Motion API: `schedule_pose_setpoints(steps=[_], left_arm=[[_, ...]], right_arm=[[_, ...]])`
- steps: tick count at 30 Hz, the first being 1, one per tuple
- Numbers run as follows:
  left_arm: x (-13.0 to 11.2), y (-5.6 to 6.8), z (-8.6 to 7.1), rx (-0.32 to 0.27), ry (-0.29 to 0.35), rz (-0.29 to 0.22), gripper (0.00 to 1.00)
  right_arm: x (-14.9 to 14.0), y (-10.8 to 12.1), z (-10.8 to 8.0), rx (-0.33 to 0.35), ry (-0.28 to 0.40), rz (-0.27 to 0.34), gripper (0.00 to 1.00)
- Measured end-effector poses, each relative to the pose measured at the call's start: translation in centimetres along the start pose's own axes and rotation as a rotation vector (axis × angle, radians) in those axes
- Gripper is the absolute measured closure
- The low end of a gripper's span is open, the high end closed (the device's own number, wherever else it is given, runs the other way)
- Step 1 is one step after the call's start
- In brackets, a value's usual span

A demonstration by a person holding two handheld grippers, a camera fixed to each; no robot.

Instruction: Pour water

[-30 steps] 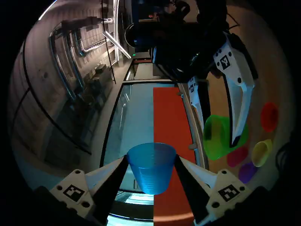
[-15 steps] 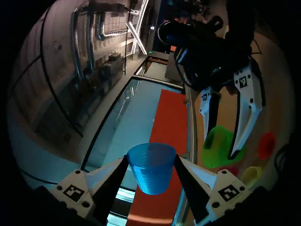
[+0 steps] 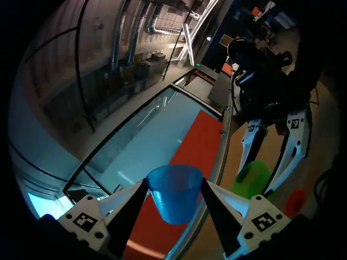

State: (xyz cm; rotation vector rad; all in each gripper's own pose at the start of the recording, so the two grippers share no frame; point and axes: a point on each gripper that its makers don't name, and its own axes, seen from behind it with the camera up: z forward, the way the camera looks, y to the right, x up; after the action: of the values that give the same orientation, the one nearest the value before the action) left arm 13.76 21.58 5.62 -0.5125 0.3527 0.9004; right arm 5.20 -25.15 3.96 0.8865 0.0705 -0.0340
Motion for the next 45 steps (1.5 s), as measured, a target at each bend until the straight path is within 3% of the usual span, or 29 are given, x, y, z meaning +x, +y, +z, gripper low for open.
schedule_pose_setpoints(steps=[8,11,24,32,36,45], left_arm=[[-0.5,-1.3,-0.4,0.036,-0.018,-0.134,0.13],[-0.7,-1.7,-0.4,0.042,-0.023,-0.207,0.13],[-2.7,-3.1,-0.1,0.046,-0.043,-0.619,0.13],[-3.5,-2.8,0.6,0.017,-0.047,-0.846,0.13],[-4.2,-2.6,0.9,0.006,-0.064,-0.898,0.13],[-5.3,-2.2,0.3,-0.006,-0.095,-0.886,0.13]], right_arm=[[0.4,0.3,-0.3,-0.007,0.009,0.0,0.08],[0.5,0.4,-0.4,-0.008,0.011,-0.004,0.08],[1.6,0.6,-0.7,-0.014,0.029,-0.011,0.08],[2.0,0.5,-0.7,-0.015,0.03,-0.017,0.08],[2.1,0.4,-0.8,-0.015,0.031,-0.018,0.08],[2.1,0.3,-0.9,-0.018,0.026,-0.018,0.08]])
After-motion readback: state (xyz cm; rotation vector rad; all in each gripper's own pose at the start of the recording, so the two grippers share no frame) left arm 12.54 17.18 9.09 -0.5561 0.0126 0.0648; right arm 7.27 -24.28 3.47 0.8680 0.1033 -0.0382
